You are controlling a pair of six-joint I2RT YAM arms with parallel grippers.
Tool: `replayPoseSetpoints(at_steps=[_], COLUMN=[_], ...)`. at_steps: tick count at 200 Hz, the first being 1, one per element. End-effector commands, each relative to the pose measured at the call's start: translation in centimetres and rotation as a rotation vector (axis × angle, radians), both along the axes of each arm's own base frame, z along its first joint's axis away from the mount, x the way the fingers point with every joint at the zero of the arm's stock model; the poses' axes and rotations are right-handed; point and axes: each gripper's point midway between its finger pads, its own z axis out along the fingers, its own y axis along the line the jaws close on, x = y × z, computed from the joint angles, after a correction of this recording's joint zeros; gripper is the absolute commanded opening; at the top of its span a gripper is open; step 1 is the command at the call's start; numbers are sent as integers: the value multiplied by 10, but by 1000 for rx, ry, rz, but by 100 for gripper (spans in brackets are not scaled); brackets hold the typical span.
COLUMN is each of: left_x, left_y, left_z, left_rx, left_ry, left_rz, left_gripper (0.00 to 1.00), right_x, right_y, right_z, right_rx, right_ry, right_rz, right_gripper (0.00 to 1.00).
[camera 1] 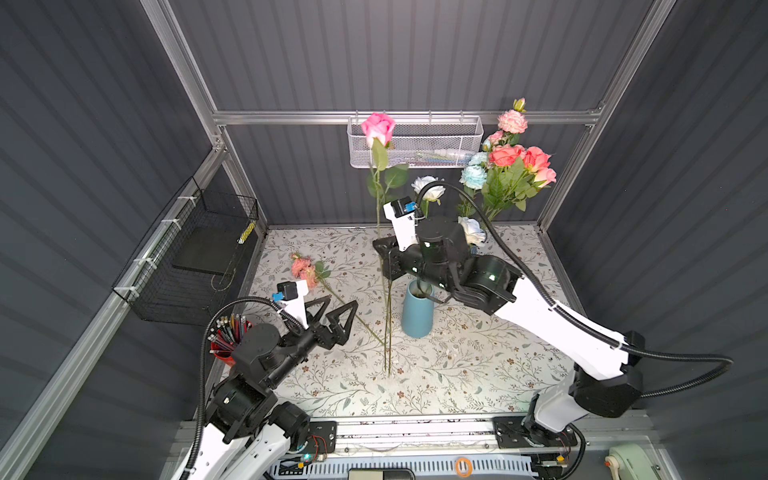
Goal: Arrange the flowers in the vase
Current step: 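Close right gripper on the pink rose stem while left gripper opens and withdraws, then lower the pink rose stem into the teal vase with right gripper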
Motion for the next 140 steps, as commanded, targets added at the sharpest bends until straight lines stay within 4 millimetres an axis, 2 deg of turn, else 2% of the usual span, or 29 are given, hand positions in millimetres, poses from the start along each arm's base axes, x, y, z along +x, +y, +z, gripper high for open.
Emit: replayPoseSetpoints(at_steps=[1, 27, 46, 61, 95, 140], left_x=[-1, -2, -1, 1, 1, 2], left_y=[11, 14, 13, 12, 11, 12], left_z=[-22, -26, -25, -25, -25, -31], left_rx=[59, 60, 59, 64, 68, 76], left_ry=[41, 49, 49, 55, 61, 72], left_rz=[50, 63, 60, 59, 55, 62], left_gripper=[99, 99, 99, 99, 99, 99], right_x=[11, 20, 28, 35, 51, 55], right_y=[-43, -73, -84, -87, -84, -79], right_z=[37, 48, 55, 51, 27, -36], right_rx=[-19, -24, -3, 2, -28, -99], right_ry=[-188, -299, -351, -369, -365, -264], right_rz=[-162, -276, -320, -340, -364, -349], right_gripper=[5, 3, 3, 3, 3, 5])
